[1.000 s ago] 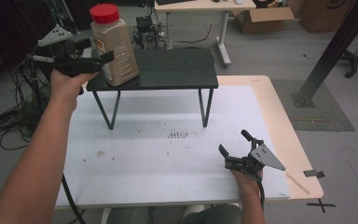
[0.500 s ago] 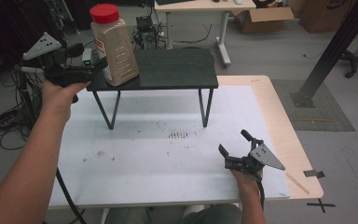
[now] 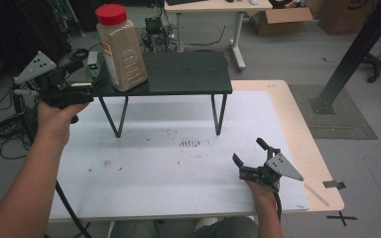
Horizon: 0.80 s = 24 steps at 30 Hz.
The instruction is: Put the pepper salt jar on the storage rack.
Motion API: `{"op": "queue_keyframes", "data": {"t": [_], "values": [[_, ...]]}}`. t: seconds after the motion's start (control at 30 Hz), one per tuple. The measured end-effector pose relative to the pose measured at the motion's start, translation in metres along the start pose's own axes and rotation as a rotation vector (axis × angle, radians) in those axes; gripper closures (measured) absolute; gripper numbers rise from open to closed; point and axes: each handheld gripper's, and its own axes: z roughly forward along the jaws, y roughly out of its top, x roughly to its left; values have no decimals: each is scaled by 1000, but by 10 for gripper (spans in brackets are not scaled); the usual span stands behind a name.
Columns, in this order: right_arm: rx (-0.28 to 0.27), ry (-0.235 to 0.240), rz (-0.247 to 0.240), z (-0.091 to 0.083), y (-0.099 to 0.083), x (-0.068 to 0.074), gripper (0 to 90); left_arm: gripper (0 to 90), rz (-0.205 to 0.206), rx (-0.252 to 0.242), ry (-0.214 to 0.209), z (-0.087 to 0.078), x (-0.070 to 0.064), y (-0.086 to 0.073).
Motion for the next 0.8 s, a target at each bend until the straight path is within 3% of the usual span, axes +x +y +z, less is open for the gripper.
{"op": "queue_keyframes", "data": {"t": [0.4, 0.8], "values": [[3, -1, -1, 0, 0, 0, 0, 3, -13, -7, -1, -17, 0, -31], [7, 0, 1, 1, 0, 0, 0, 2, -48, -37, -44, -35, 4, -66]]}}
